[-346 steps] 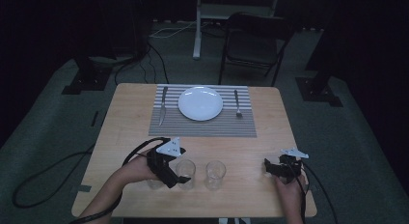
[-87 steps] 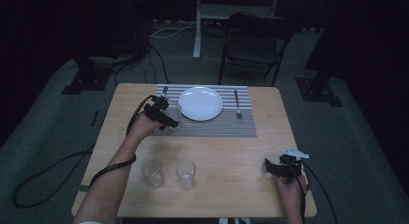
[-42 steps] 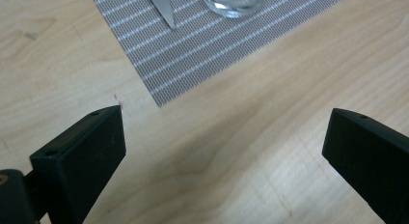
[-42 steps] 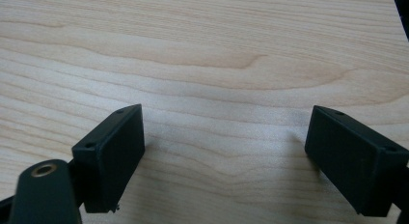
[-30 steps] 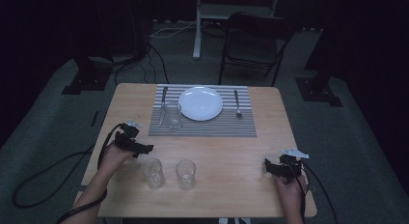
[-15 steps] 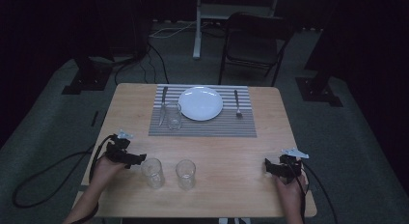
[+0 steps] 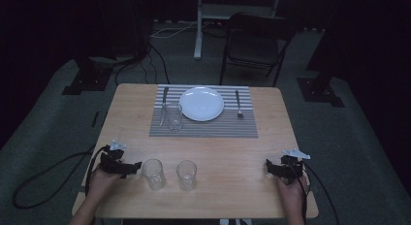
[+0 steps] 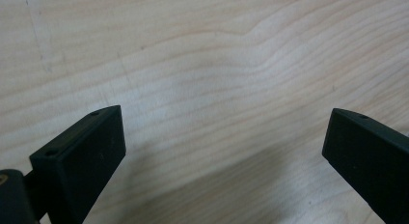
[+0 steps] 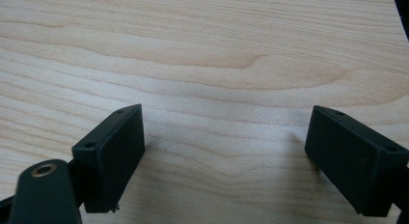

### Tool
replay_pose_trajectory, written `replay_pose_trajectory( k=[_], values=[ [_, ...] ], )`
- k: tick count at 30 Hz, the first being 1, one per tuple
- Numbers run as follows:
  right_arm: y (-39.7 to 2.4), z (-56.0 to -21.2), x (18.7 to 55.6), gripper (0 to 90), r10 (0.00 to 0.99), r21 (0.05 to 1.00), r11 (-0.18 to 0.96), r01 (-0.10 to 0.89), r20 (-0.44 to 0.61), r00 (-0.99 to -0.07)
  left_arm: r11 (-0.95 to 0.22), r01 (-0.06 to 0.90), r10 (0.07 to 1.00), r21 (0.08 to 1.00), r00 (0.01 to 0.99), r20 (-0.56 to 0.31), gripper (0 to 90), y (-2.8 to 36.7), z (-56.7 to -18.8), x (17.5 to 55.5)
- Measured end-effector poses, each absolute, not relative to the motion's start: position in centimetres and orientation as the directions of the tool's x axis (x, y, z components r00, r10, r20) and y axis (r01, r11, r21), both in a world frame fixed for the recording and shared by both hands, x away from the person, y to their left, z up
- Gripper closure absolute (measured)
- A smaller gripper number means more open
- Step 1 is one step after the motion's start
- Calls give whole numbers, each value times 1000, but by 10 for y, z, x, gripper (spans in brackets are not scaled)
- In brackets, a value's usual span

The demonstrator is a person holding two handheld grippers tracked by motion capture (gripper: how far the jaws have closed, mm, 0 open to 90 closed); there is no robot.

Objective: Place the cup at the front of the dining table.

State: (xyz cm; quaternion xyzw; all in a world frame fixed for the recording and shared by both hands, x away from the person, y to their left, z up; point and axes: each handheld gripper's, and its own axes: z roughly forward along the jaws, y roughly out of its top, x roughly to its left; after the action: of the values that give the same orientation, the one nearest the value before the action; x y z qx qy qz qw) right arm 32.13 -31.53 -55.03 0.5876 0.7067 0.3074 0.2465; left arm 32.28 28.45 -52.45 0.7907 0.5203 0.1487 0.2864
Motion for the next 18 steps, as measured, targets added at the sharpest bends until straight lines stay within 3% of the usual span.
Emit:
replay_pose_trajectory(
  k=[18],
  values=[
    [-315,-550,321,137,982,724,120,680,13,-187,-196,665,953,720,302,-20,19,301,-542,282]
  ],
)
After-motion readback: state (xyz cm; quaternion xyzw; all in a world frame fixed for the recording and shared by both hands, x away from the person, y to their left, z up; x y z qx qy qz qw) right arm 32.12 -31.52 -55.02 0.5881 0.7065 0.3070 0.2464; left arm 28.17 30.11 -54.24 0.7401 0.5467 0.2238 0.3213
